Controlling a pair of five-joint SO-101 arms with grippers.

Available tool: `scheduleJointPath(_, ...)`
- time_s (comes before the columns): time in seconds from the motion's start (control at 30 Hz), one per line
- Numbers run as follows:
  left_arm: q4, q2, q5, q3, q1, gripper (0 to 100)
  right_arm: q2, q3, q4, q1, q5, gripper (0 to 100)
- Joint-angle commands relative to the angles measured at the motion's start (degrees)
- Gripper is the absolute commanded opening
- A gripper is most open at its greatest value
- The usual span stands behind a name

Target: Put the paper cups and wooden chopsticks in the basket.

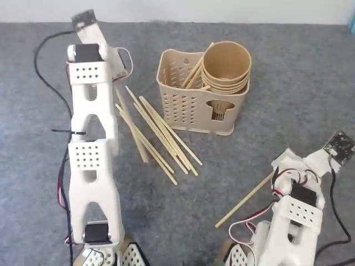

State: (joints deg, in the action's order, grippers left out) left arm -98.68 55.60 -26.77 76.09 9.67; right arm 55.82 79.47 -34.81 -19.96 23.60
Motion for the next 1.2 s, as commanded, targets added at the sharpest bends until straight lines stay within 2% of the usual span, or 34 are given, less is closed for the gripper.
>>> scheduleJointPath(0.0, -2.11, -9.49, 0.62, 2.33, -0.18, 1, 1.89, -3.87, 0.66, -0.40, -3.25, 0.6)
scheduleJointPath(0.13, -2.11, -15.56, 5.63, -1.63, -0.18, 1, 1.89, -8.44, 0.66, -1.27, -4.84, 0.6)
scheduleJointPath(0.23, -2.11, -21.36, 6.51, -6.37, -0.18, 1, 1.89, -14.95, -2.24, -1.54, -4.75, 0.6)
scheduleJointPath(0.5, -2.02, -42.29, 8.79, -17.89, -0.70, 1, 1.89, -43.87, -17.63, 0.66, -4.48, 0.6)
scheduleJointPath(0.7, -2.02, -58.73, 11.08, -23.60, -0.44, 1, 1.27, -61.63, -21.85, 5.32, -4.22, 0.6)
scheduleJointPath(0.83, -1.23, -68.84, 10.90, -33.36, -0.44, 1, 1.27, -68.92, -21.58, 10.59, -0.97, 0.6)
scheduleJointPath(0.97, 3.78, -81.93, 11.16, -46.20, -0.26, 1, 1.27, -74.37, -19.65, 20.00, -0.97, 0.6)
scheduleJointPath(1.07, 10.02, -94.86, 13.54, -59.47, -0.18, 1, 1.10, -75.43, -12.18, 26.95, -1.23, 0.6)
scheduleJointPath(1.17, 17.93, -108.92, 16.26, -75.03, 2.02, 1, -1.63, -75.52, -2.07, 31.78, -5.98, 0.6)
